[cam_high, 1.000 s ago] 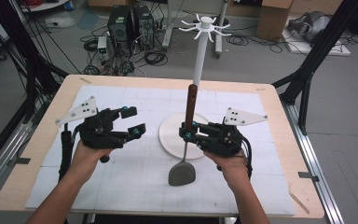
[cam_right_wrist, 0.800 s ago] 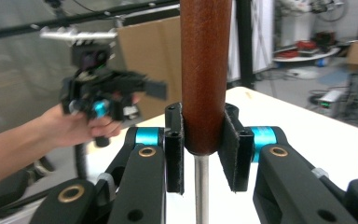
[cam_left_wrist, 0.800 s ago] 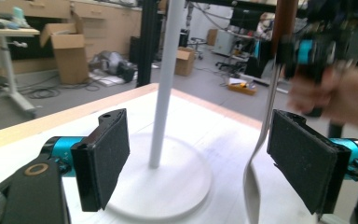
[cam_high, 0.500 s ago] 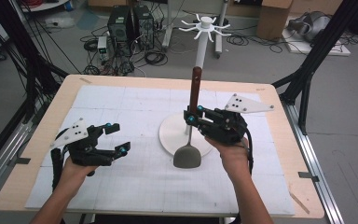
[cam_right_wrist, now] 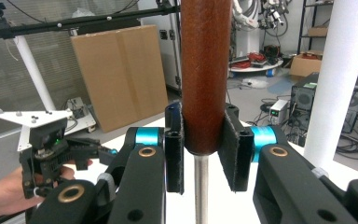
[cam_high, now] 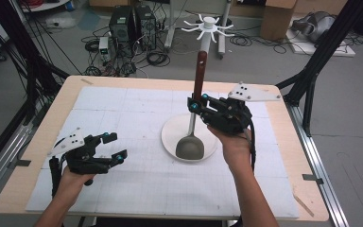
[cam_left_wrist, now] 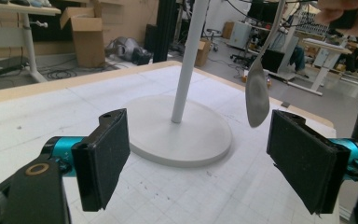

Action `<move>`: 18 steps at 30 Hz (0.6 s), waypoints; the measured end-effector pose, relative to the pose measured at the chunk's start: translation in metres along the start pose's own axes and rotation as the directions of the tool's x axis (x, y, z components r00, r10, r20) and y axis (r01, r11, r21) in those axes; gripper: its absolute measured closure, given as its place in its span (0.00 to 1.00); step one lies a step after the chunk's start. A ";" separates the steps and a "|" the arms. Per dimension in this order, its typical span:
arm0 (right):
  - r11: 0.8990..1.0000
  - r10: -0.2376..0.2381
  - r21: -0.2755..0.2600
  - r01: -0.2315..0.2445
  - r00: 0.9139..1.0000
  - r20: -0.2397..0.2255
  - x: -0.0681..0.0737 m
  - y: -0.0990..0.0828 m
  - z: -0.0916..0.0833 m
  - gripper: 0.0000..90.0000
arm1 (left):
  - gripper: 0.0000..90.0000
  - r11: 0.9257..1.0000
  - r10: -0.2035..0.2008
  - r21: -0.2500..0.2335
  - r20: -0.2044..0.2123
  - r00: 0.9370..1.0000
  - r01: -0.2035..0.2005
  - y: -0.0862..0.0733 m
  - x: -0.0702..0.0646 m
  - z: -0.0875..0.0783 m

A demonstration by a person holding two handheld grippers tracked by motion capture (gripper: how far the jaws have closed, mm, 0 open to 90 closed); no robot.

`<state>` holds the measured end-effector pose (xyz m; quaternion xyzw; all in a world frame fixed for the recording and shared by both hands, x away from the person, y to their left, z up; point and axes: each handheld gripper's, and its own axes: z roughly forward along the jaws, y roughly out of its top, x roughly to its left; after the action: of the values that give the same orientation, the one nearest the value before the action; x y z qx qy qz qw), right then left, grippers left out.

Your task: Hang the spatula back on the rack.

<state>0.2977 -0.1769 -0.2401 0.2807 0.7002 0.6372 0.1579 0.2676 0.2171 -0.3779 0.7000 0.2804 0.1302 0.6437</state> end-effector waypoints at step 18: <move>1.000 -0.010 -0.004 0.010 1.000 0.024 -0.014 0.026 -0.011 0.82 | 0.24 1.000 -0.008 0.004 -0.004 1.000 0.009 -0.003 0.002 -0.002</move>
<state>0.3072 -0.1934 -0.2151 0.2845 0.6982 0.6345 0.1700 0.2676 0.2197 -0.3807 0.6998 0.2850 0.1283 0.6423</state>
